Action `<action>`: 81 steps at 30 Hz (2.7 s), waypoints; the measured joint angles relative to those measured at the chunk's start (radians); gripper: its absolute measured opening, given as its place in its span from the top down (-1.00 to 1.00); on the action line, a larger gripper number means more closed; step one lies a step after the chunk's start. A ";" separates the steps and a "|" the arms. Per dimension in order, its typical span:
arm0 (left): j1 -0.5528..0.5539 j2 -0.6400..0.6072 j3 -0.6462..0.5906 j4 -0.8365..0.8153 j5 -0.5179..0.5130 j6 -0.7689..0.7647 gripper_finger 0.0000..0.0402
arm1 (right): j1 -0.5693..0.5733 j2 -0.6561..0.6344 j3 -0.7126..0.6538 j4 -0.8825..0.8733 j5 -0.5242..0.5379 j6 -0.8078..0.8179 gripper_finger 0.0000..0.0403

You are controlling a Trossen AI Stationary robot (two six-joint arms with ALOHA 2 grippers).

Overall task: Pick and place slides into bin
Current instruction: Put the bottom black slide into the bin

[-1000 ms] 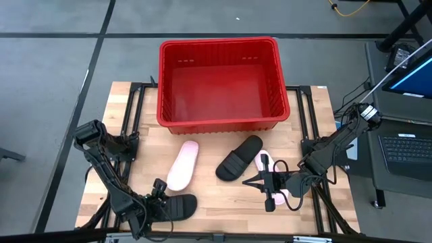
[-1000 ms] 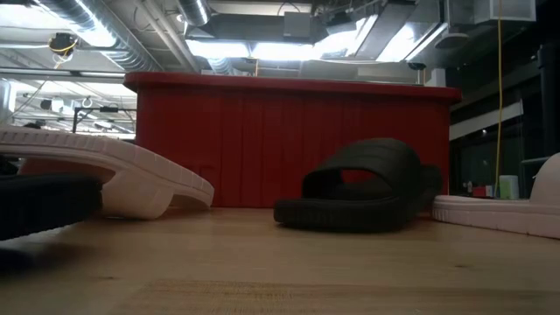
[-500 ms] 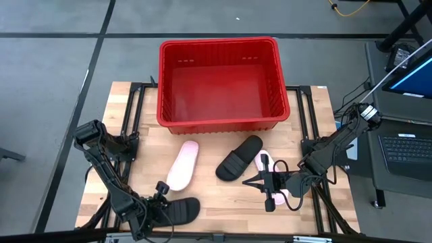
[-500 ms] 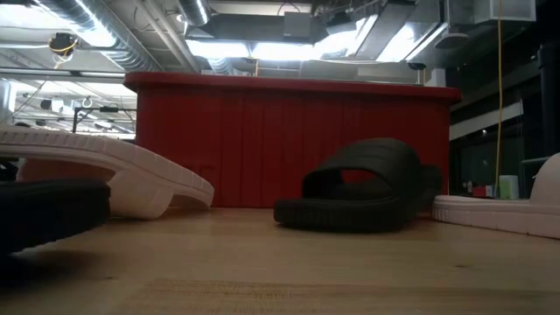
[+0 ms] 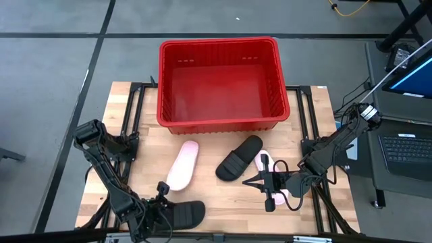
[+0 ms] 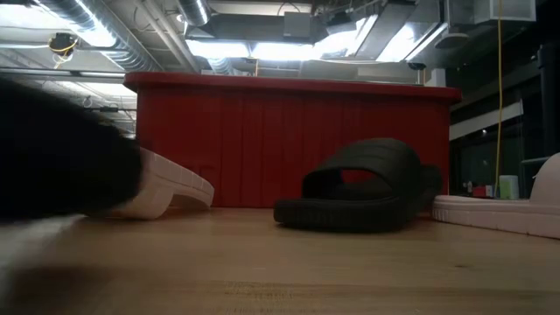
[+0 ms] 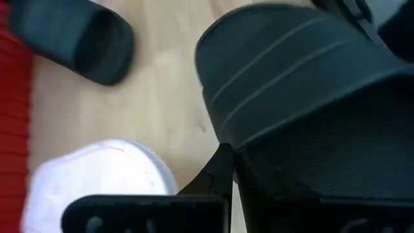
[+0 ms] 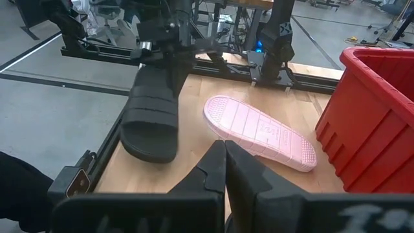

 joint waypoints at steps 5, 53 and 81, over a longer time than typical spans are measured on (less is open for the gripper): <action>0.012 0.000 0.040 -0.005 -0.156 0.056 0.98 | 0.000 0.000 0.000 0.000 0.000 0.000 0.95; 0.590 -0.121 0.188 0.469 -0.667 0.924 0.98 | -0.167 0.059 0.171 0.185 0.197 -0.555 0.26; 0.650 -0.134 0.188 0.499 -0.604 1.013 0.98 | -0.251 0.377 0.440 0.045 0.580 -0.628 0.21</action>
